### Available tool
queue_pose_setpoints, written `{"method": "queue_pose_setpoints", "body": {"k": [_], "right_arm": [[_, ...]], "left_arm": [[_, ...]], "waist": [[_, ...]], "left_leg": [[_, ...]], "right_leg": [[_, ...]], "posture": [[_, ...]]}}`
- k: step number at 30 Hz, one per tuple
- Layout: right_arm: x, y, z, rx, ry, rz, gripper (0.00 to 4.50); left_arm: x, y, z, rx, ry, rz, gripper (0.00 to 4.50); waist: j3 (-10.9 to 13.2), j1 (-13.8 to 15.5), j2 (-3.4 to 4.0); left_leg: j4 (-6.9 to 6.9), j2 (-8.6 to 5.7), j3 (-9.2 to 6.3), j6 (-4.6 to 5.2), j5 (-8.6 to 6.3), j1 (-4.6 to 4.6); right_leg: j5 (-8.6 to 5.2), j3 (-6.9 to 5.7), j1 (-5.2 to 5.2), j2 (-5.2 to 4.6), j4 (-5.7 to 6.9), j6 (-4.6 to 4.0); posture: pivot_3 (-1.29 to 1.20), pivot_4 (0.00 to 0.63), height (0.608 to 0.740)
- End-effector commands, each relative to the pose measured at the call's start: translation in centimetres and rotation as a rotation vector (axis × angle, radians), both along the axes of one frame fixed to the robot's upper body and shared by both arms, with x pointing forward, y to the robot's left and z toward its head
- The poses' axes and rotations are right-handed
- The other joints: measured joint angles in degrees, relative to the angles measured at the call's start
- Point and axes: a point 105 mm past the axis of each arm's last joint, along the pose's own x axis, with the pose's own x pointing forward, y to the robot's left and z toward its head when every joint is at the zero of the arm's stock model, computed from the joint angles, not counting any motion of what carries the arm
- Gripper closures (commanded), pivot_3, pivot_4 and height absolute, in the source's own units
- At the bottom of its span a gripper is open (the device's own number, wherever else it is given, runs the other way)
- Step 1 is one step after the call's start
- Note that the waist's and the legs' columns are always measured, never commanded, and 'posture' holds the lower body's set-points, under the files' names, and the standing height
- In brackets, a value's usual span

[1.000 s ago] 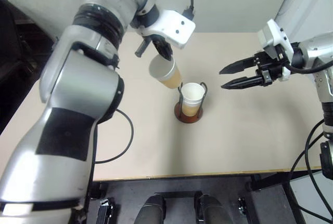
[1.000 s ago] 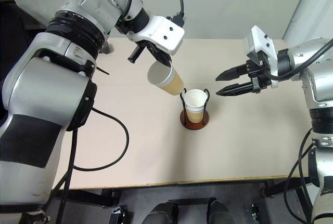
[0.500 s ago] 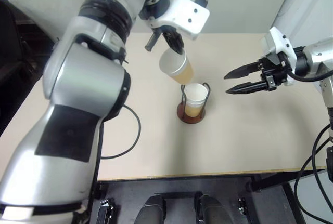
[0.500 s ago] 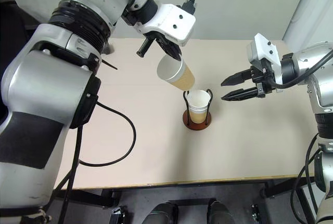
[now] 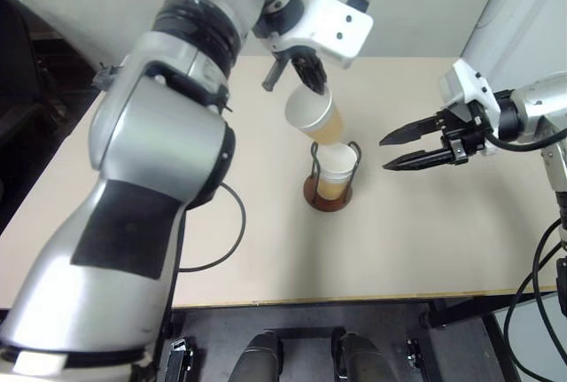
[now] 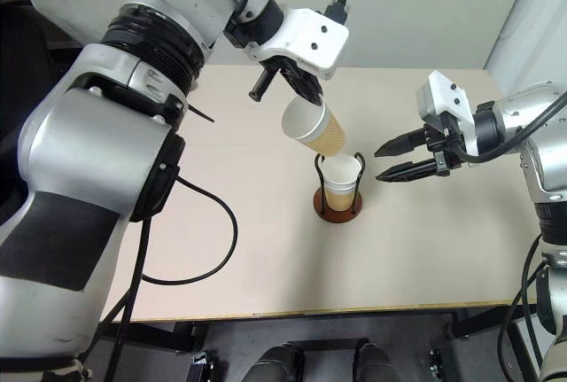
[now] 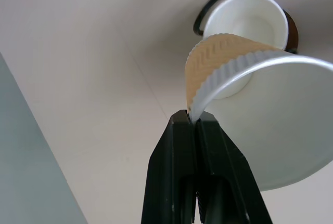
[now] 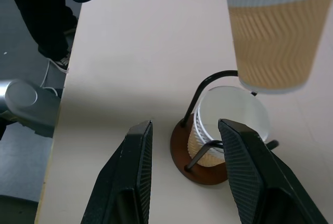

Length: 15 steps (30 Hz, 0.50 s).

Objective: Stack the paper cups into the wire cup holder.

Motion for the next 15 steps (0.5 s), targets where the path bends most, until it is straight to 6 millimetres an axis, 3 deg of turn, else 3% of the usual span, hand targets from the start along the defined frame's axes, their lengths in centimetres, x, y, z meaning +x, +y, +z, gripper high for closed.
{"method": "queue_pose_setpoints", "body": {"k": [1, 15], "right_arm": [[-0.6, -0.3, 1.5, 0.018, -0.061, -0.006, 2.50], [-0.7, -0.3, 1.5, 0.019, -0.066, -0.016, 2.50]], "left_arm": [[-0.3, -0.6, 0.9, -0.023, -0.024, -0.019, 4.48], [-0.2, -0.4, -0.4, 0.011, 0.017, -0.018, 4.48]], "waist": [[0.0, 0.0, 0.00], [0.0, 0.0, 0.00]], "left_leg": [[0.00, -0.02, 0.02, 0.00, 0.00, 0.00], [0.04, -0.02, 0.00, 0.01, 0.00, 0.04]], "right_leg": [[0.00, 0.00, 0.00, 0.02, 0.00, 0.00], [-0.07, 0.01, 0.07, -0.02, 0.04, 0.13]], "posture": [[0.00, 0.150, 0.740], [0.00, 0.150, 0.740]]}}
